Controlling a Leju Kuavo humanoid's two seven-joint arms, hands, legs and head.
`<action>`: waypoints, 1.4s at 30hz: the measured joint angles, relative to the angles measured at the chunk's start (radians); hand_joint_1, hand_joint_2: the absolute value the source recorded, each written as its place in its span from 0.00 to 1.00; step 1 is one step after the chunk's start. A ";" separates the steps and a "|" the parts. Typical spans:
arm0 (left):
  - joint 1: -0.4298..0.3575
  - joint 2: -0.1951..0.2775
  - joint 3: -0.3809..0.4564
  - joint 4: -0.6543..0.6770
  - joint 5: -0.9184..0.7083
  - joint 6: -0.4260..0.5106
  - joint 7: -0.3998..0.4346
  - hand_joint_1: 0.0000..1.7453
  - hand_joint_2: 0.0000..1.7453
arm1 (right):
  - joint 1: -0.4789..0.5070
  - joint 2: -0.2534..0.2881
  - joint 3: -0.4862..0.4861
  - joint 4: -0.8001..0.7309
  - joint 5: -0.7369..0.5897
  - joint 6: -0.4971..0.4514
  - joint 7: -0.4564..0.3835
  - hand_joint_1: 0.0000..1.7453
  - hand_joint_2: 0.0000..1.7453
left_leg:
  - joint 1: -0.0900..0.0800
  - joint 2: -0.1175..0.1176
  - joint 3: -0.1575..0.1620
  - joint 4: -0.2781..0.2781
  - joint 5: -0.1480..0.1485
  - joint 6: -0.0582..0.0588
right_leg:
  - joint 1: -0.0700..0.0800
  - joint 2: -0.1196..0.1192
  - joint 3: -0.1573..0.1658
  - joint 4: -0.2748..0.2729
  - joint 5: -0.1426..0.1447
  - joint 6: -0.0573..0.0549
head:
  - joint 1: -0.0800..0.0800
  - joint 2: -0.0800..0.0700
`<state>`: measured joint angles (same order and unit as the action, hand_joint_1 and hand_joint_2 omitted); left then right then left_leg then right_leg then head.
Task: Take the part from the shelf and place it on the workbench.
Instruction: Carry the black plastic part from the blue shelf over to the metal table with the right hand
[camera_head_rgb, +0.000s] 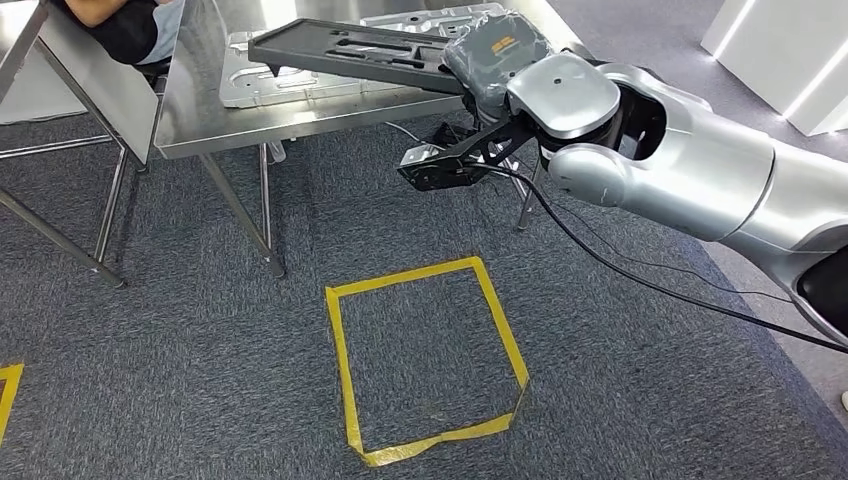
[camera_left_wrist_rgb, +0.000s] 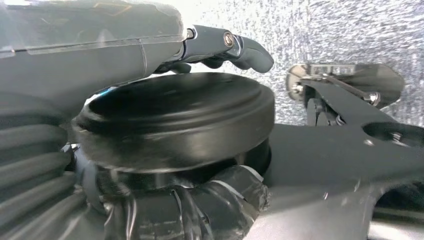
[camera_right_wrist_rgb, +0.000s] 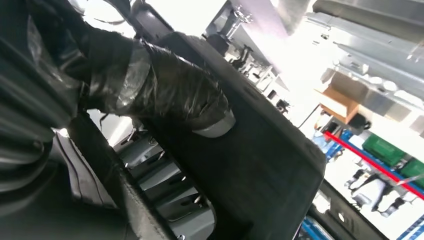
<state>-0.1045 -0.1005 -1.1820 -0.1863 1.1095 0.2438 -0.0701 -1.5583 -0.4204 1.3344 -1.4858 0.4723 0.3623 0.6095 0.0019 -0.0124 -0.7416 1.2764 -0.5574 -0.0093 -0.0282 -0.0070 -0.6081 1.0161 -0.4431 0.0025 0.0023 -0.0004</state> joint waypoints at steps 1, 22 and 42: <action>-0.001 0.000 -0.001 0.000 -0.001 0.000 0.002 0.00 1.00 | 0.002 0.002 0.003 0.002 0.000 -0.001 0.000 1.00 1.00 | 0.003 0.001 -0.008 0.008 0.010 -0.002 | 0.000 0.000 0.002 0.000 -0.002 0.001 | 0.000 0.000; 0.003 -0.001 -0.023 0.000 -0.012 0.006 0.003 0.00 1.00 | 0.029 0.003 0.008 0.026 0.004 -0.017 -0.001 1.00 1.00 | -0.007 -0.004 0.176 -0.258 0.063 0.034 | 0.005 0.007 -0.051 0.024 0.026 0.033 | 0.014 0.000; -0.001 0.001 -0.051 0.000 -0.037 0.003 0.004 0.00 1.00 | 0.034 0.000 0.017 0.044 0.015 -0.021 -0.002 1.00 1.00 | -0.016 0.012 0.163 -0.322 0.142 0.063 | 0.008 0.009 0.037 0.016 -0.059 0.022 | 0.011 0.000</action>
<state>-0.1052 -0.0994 -1.2328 -0.1862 1.0730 0.2466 -0.0657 -1.5244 -0.4205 1.3515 -1.4419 0.4876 0.3413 0.6073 -0.0144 0.0000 -0.5787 0.9541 -0.4153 0.0538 -0.0204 0.0022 -0.5711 1.0321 -0.5023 0.0242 0.0131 -0.0004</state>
